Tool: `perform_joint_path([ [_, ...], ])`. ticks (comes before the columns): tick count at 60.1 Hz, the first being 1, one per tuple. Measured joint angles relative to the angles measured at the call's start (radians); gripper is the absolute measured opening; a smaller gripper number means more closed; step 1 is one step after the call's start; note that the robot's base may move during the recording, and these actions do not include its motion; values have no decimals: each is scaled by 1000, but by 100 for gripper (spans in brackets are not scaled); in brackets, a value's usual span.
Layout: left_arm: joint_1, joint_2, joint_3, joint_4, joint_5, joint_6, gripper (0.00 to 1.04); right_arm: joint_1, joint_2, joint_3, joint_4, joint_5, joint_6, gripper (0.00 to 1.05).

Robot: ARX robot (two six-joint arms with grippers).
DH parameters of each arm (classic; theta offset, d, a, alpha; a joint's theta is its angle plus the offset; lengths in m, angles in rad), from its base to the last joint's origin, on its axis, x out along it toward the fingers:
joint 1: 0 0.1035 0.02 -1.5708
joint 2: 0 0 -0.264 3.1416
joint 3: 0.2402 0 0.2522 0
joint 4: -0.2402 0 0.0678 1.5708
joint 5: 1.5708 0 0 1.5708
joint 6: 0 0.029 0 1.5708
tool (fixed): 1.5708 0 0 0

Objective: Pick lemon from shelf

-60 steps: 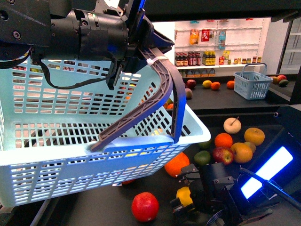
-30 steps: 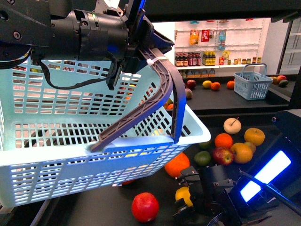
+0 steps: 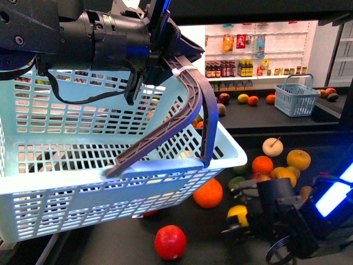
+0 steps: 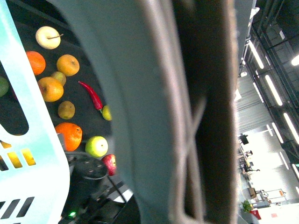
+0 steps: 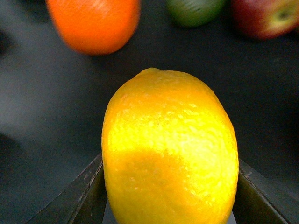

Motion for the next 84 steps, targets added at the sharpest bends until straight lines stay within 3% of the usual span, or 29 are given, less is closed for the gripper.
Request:
perform_joint_path([
  [11, 0, 0, 0, 0, 0, 0, 6, -83, -188, -176, 95, 43, 74, 63],
  [18, 0, 0, 0, 0, 0, 0, 6, -108, -354, -308, 137, 18, 179, 63],
  [32, 0, 0, 0, 0, 0, 0, 6, -90, -716, -486, 227, -117, 439, 63],
  [47, 0, 0, 0, 0, 0, 0, 6, -3, -786, -534, 330, -297, 614, 63],
  [65, 0, 0, 0, 0, 0, 0, 6, 106, -766, -560, 360, -373, 658, 63],
  [84, 0, 0, 0, 0, 12, 3, 6, 155, -687, -562, 359, -352, 601, 63],
])
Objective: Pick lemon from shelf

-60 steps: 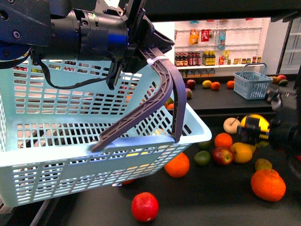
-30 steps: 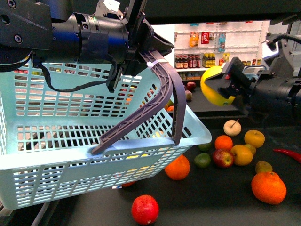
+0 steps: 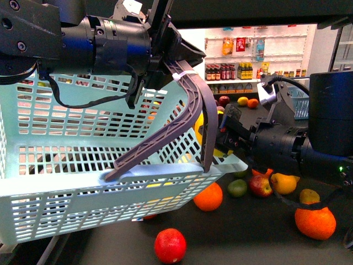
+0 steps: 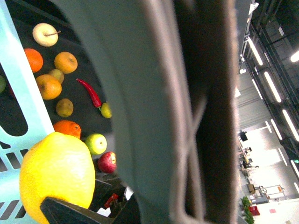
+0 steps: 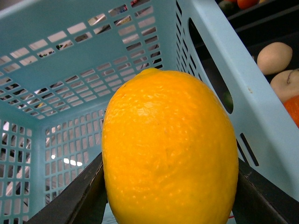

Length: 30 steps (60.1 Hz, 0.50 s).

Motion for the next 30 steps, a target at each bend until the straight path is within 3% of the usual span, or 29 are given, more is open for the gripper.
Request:
perform_joint_path([
  [3, 0, 0, 0, 0, 0, 0, 6, 2, 5, 0, -2, 2, -3, 66],
  [16, 2, 1, 0, 0, 0, 0, 6, 3, 12, 0, 10, 24, -18, 98],
  [30, 3, 2, 0, -2, 0, -1, 6, 3, 12, 0, 24, 30, -18, 97],
])
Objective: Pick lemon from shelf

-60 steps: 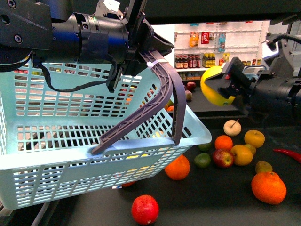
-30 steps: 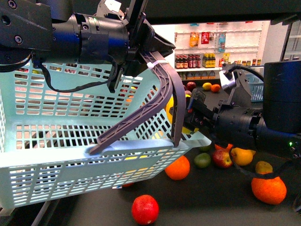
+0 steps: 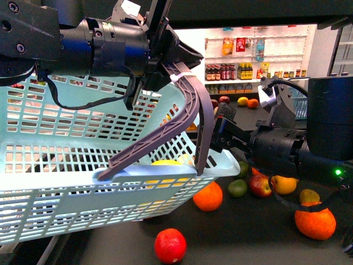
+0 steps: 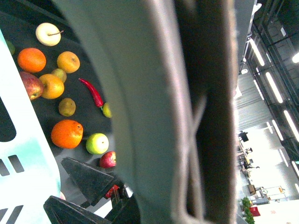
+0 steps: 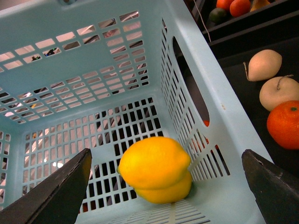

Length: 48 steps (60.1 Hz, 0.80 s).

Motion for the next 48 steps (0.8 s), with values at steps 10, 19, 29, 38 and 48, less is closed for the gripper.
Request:
perform_joint_path([
  [10, 0, 0, 0, 0, -4, -1, 6, -11, -3, 0, -13, 17, -9, 97],
  [19, 0, 0, 0, 0, -8, -5, 6, -40, -69, -25, -99, 119, -158, 97],
  [29, 0, 0, 0, 0, -8, -7, 6, -117, -303, -164, -215, 140, -346, 97],
  [38, 0, 0, 0, 0, -11, -8, 6, -215, -604, -363, -379, 30, -502, 97],
  [48, -1, 0, 0, 0, -10, -10, 6, -454, -1226, -564, -770, -141, -598, 95],
])
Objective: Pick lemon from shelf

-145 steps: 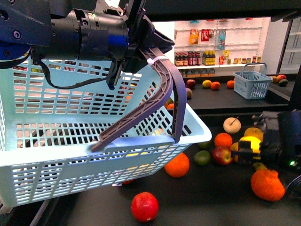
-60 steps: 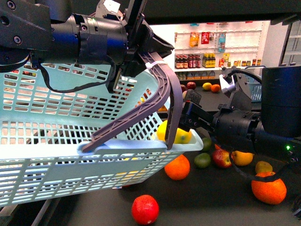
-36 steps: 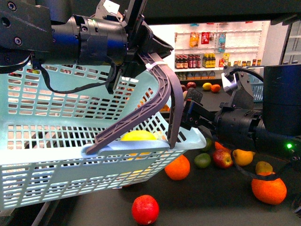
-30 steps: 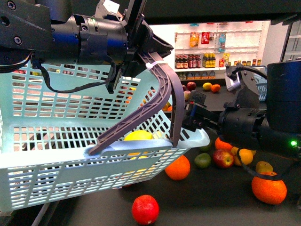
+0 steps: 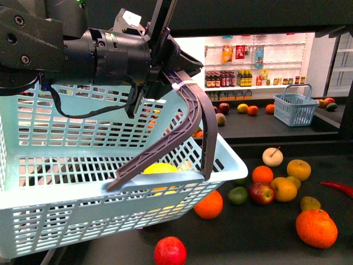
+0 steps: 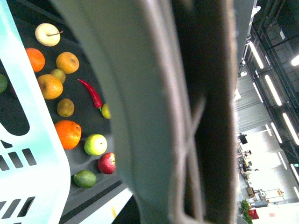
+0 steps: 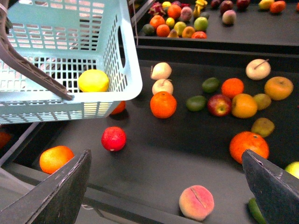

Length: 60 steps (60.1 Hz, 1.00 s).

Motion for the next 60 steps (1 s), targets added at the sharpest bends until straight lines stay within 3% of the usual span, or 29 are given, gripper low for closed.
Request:
perform_joint_path([
  [4, -1, 0, 0, 0, 0, 0, 6, -49, -212, -85, 10, 137, 18, 80],
  [10, 0, 0, 0, 0, -4, 1, 6, -87, -521, -175, -174, 138, 27, 58],
  [19, -1, 0, 0, 0, -1, 0, 6, 4, -653, -266, -178, 244, 27, 32],
  [25, -1, 0, 0, 0, -2, 0, 6, 161, -703, -322, -183, 413, 29, 14],
  [29, -1, 0, 0, 0, -2, 1, 6, 200, -713, -331, -183, 419, 29, 2],
  [60, -1, 0, 0, 0, -2, 0, 6, 208, -757, -361, -179, 431, 31, 5],
])
